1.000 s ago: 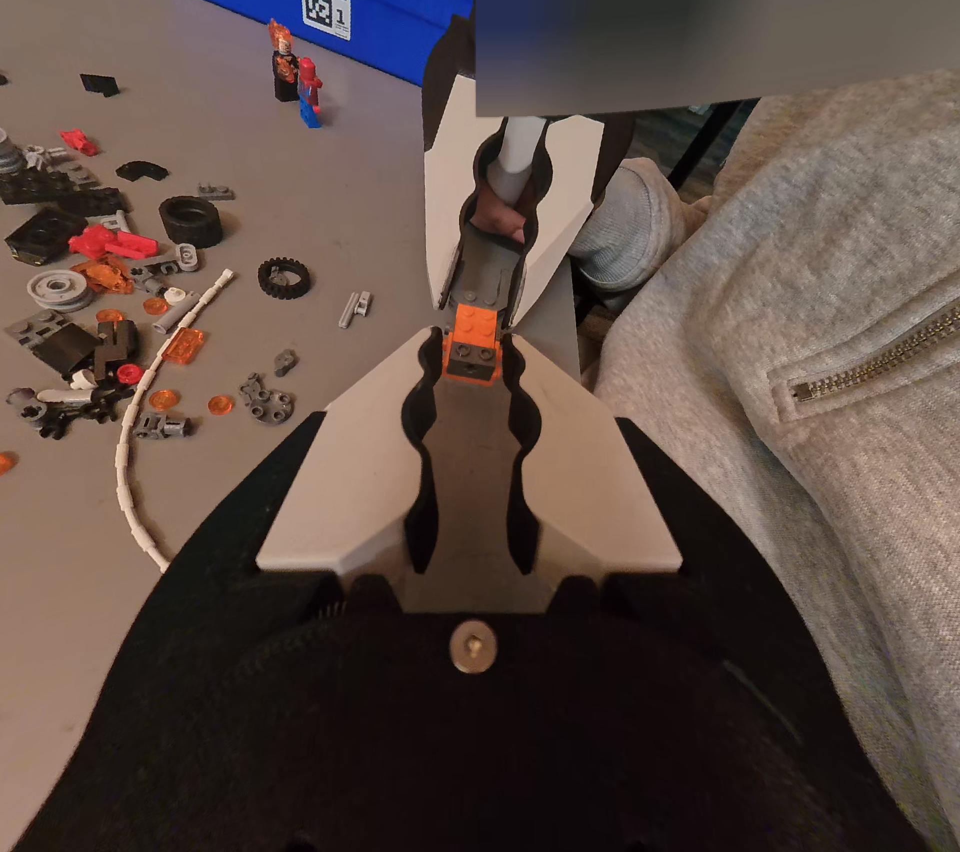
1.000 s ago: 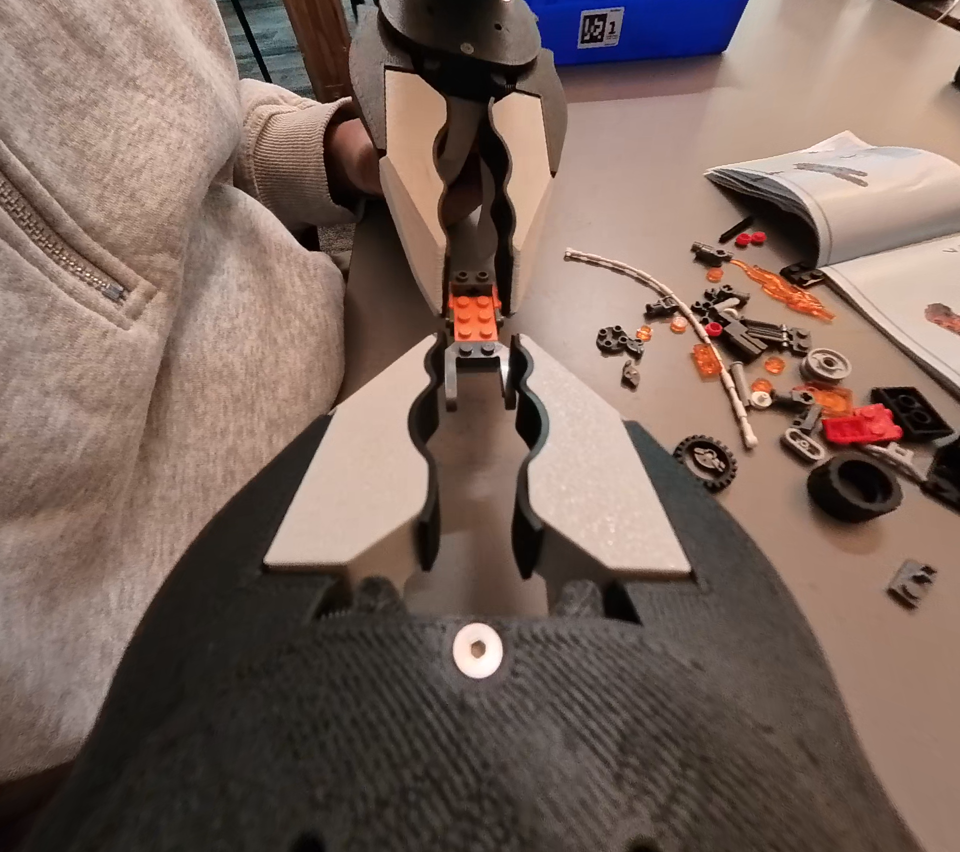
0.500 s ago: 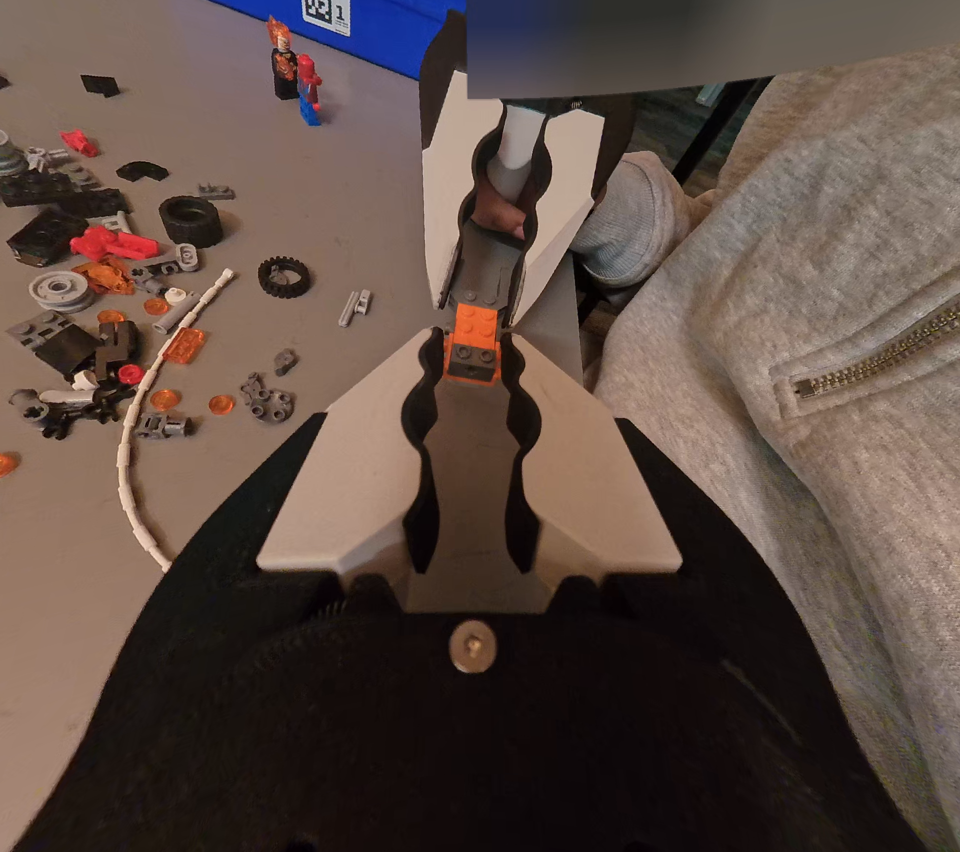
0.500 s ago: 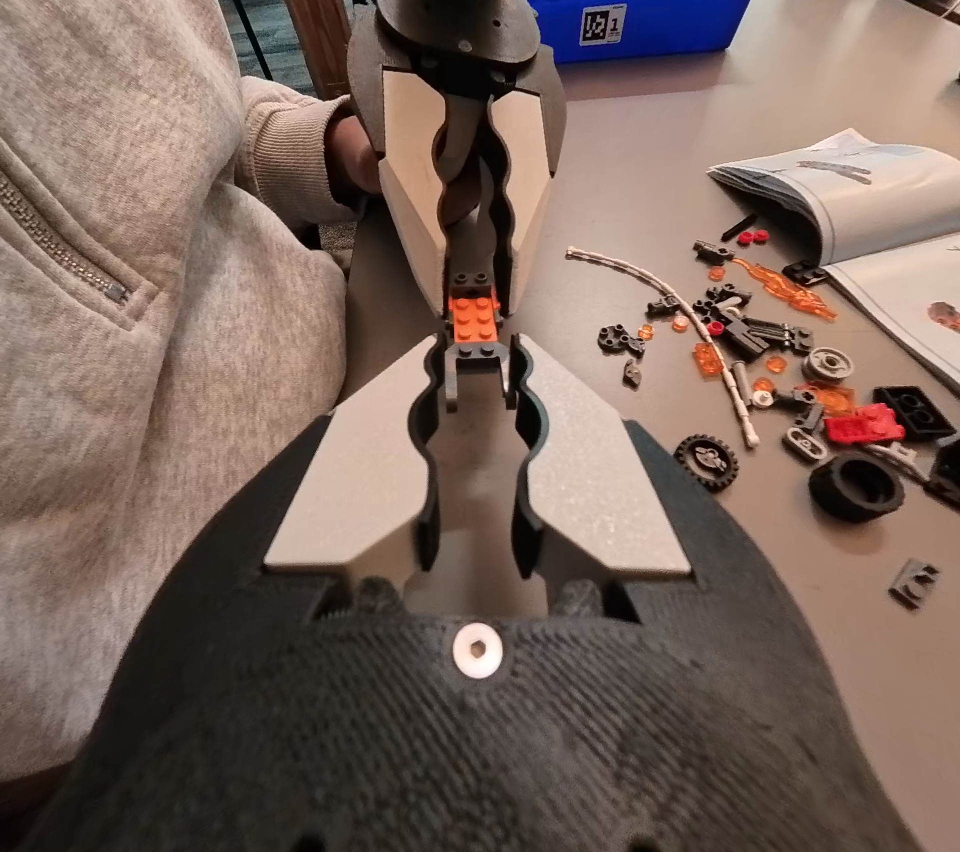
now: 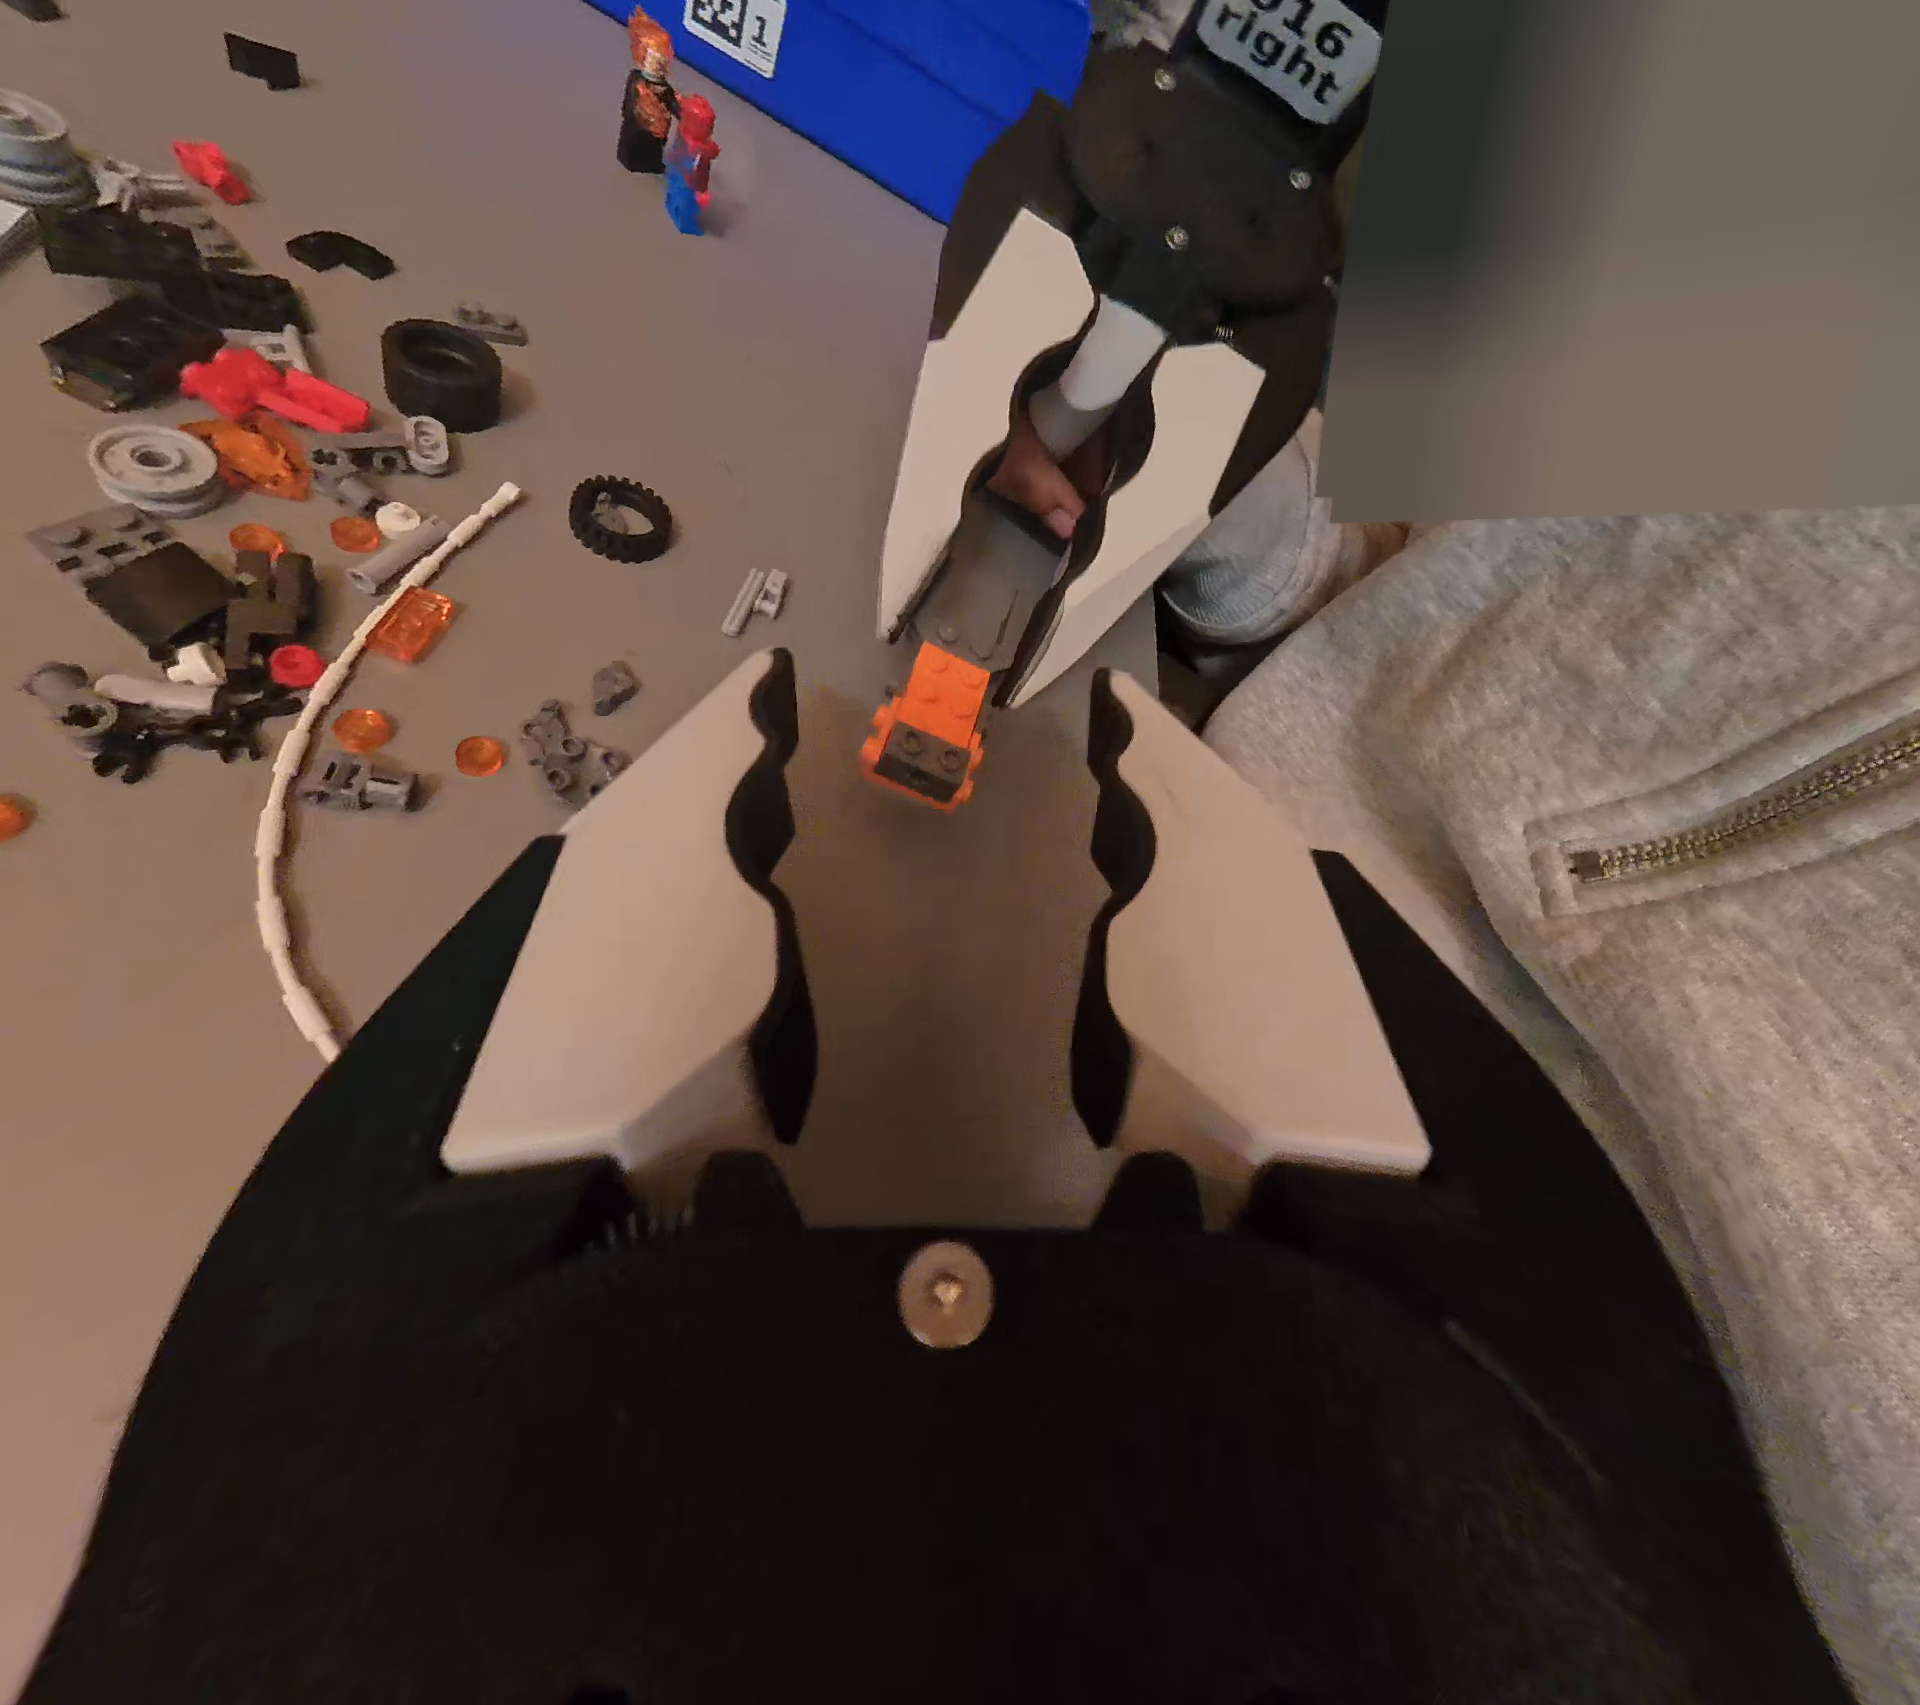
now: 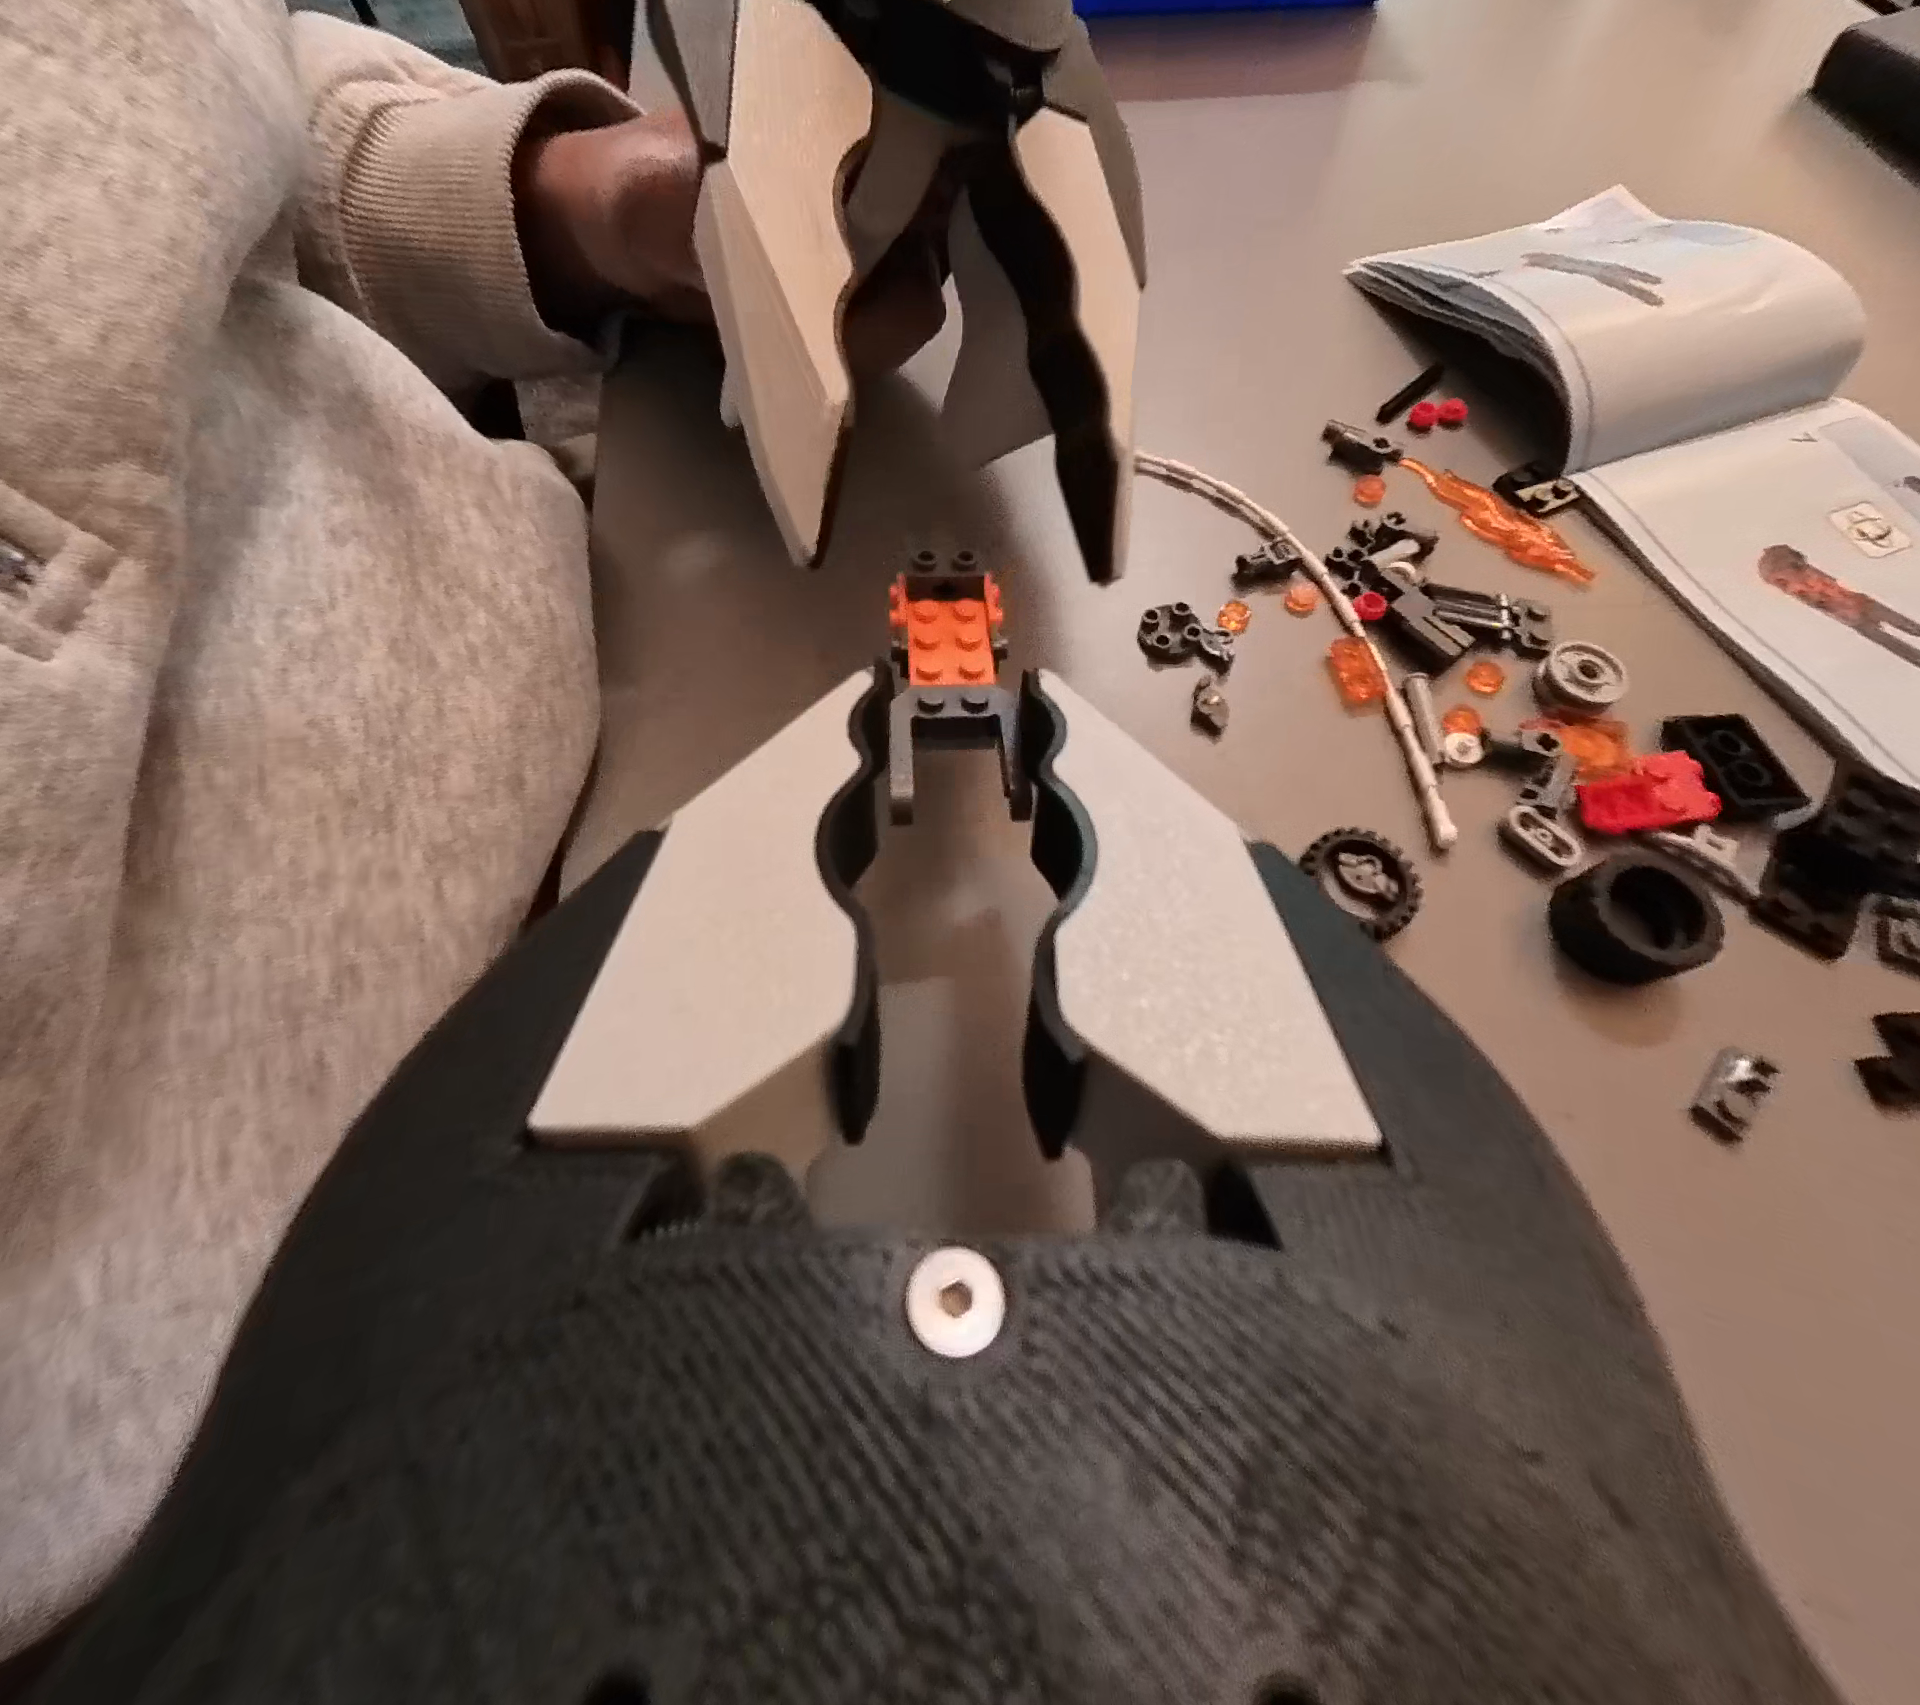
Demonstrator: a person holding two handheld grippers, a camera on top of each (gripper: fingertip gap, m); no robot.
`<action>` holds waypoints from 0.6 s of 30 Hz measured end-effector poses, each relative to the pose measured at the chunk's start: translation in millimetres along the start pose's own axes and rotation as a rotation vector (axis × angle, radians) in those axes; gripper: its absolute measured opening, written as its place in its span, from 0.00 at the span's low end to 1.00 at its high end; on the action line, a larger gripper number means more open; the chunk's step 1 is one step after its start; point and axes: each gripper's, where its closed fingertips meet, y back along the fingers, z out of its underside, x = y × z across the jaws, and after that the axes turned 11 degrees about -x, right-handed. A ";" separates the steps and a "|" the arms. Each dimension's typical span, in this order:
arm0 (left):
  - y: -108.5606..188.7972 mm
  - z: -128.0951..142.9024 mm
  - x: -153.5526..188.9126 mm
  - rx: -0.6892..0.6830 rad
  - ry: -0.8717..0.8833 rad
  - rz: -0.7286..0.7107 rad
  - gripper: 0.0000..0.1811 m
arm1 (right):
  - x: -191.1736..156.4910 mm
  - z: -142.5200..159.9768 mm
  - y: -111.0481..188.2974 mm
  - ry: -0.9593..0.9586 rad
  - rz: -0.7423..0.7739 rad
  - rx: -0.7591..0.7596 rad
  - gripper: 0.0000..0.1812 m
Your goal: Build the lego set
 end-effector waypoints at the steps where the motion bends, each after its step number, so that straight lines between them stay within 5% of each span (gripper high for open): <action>1: 0.4 -0.5 -0.4 0.004 0.003 0.001 0.30 | 0.2 1.7 -1.9 0.003 0.006 -0.016 0.13; 18: 2.8 -3.7 -4.5 0.030 0.007 -0.030 0.32 | 10.4 21.3 -19.4 0.058 0.122 -0.184 0.13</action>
